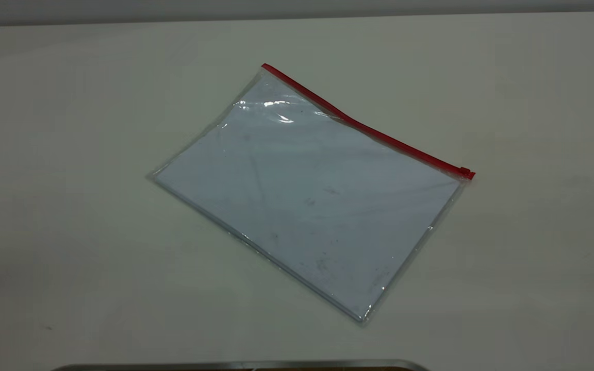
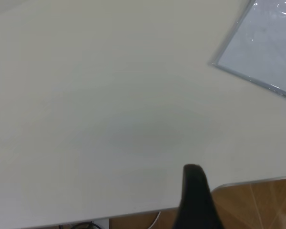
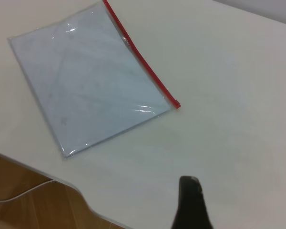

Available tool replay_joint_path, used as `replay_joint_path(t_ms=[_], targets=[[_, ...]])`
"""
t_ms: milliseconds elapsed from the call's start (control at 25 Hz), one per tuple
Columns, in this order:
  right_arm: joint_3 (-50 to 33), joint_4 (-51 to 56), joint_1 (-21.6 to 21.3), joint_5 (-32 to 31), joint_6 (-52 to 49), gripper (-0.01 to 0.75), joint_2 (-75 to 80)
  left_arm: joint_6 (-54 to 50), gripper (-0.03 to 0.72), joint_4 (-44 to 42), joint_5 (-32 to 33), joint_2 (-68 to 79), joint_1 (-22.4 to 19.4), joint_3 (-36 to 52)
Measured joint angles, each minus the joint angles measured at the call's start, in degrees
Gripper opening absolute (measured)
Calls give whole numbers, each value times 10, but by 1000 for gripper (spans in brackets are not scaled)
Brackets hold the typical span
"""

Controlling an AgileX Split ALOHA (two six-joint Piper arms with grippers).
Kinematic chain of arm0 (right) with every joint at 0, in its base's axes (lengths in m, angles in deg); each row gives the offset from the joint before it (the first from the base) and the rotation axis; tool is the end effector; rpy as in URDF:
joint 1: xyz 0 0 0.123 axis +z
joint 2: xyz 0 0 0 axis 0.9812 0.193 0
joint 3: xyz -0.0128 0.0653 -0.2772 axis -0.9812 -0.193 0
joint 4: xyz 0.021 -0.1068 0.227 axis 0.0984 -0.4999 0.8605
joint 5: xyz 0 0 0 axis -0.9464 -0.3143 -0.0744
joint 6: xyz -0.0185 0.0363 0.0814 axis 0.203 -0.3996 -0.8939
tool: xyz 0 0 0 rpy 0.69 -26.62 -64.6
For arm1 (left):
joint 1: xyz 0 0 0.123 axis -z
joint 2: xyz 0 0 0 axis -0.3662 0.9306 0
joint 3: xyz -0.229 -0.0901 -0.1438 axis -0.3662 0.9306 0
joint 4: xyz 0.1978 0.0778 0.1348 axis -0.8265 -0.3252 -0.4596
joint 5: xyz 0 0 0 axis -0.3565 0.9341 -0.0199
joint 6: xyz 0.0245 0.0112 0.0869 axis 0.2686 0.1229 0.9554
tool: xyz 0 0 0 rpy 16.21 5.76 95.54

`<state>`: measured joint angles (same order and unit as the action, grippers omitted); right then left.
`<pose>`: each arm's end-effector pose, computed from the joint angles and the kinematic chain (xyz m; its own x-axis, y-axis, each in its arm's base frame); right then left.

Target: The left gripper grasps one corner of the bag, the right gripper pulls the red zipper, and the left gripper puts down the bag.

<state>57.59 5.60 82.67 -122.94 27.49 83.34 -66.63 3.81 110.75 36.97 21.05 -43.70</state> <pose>-0.0125 0.0194 0.2670 -0.4550 -0.2596 -0.8518 -0.3690 0.9255 -0.0849 -0.0101 -0.0074 0.2680 -0.5085 0.0871 -0.8567 0.1084 0.9934 0.0367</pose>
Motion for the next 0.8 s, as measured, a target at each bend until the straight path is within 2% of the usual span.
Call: replay_joint_path(t_ms=[280, 520, 800], targets=[[0, 0, -27, 0, 0, 576, 0, 0, 590, 0, 0, 0, 0, 0], [0, -5, -31, 0, -2, 576, 0, 0, 590, 1, 0, 0, 0, 0], [0, -103, -31, 11, -113, 576, 0, 0, 590, 1, 0, 0, 0, 0]])
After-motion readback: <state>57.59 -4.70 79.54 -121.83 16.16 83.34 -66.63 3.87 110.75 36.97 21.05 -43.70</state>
